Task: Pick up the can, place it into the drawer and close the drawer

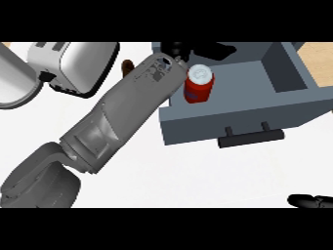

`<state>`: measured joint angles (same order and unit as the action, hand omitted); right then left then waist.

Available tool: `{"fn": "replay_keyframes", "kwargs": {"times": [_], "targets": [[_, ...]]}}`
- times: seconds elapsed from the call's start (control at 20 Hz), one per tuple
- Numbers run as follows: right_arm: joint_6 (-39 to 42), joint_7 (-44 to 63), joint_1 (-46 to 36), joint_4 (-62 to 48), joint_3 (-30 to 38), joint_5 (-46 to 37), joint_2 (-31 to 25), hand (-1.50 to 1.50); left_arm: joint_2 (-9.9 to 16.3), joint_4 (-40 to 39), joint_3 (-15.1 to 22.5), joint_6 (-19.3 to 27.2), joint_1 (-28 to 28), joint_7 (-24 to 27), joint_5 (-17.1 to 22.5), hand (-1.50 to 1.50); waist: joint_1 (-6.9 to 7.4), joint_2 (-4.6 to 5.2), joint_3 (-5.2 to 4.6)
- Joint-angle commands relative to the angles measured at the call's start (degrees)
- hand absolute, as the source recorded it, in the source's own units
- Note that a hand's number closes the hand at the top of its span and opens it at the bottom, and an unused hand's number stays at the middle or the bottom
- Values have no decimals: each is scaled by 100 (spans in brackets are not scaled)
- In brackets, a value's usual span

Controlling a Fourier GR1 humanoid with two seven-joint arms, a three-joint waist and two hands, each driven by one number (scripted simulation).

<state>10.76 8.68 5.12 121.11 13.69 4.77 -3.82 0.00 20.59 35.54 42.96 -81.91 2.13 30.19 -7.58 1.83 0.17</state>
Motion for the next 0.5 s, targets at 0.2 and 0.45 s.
{"fn": "replay_keyframes", "kwargs": {"times": [0.2,0.45], "targets": [[-35,-250,109,369,24,-413,-126,-150,0,78,-9,277,139,209,356,-150,-36,-2,-6],[16,-474,-1,551,-116,-1218,-484,-150,0,137,-102,235,137,349,568,-150,133,-19,-10]]}}
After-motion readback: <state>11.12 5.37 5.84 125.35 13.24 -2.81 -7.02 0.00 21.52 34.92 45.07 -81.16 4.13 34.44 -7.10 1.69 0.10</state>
